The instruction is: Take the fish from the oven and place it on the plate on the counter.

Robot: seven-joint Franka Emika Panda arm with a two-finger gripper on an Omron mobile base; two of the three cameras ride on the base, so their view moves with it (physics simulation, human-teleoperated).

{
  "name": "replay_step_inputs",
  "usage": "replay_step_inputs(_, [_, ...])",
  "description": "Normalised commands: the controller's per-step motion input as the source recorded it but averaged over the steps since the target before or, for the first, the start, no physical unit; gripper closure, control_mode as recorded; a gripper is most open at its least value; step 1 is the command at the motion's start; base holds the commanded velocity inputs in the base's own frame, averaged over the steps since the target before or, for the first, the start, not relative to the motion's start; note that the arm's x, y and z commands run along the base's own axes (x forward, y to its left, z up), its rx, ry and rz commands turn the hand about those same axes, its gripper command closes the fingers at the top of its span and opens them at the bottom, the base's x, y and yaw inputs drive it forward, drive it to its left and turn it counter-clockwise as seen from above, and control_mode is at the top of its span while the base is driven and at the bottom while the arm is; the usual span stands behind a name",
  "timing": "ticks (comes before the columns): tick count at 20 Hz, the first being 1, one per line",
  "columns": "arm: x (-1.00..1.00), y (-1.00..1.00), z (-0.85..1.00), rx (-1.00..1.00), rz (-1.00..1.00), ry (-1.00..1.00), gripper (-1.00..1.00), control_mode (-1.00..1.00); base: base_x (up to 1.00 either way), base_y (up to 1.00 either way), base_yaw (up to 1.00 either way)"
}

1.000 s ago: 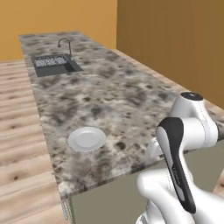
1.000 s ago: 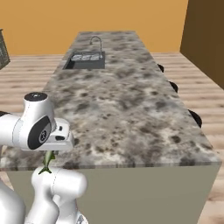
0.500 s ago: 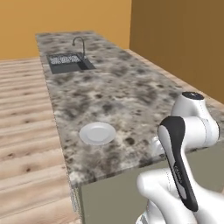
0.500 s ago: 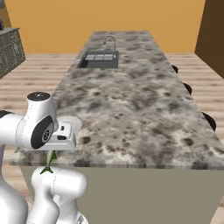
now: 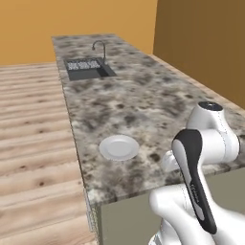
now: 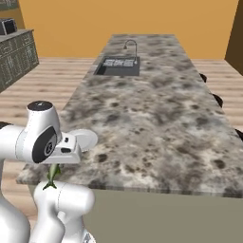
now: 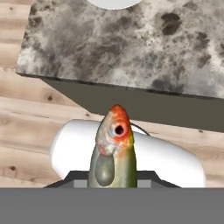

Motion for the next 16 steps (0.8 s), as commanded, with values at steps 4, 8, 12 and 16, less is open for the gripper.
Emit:
replay_step_inputs(4, [0.0, 0.0, 0.0, 0.0, 0.0, 0.0, 1.0, 1.0, 0.64, 0.26, 0.22])
replay_step_inputs(8, [0.0, 0.0, 0.0, 0.0, 0.0, 0.0, 1.0, 1.0, 0.03, 0.0, 0.07])
replay_step_inputs(12, [0.0, 0.0, 0.0, 0.0, 0.0, 0.0, 1.0, 1.0, 0.0, 0.0, 0.0])
replay_step_inputs(16, [0.0, 0.0, 0.0, 0.0, 0.0, 0.0, 1.0, 1.0, 0.0, 0.0, 0.0])
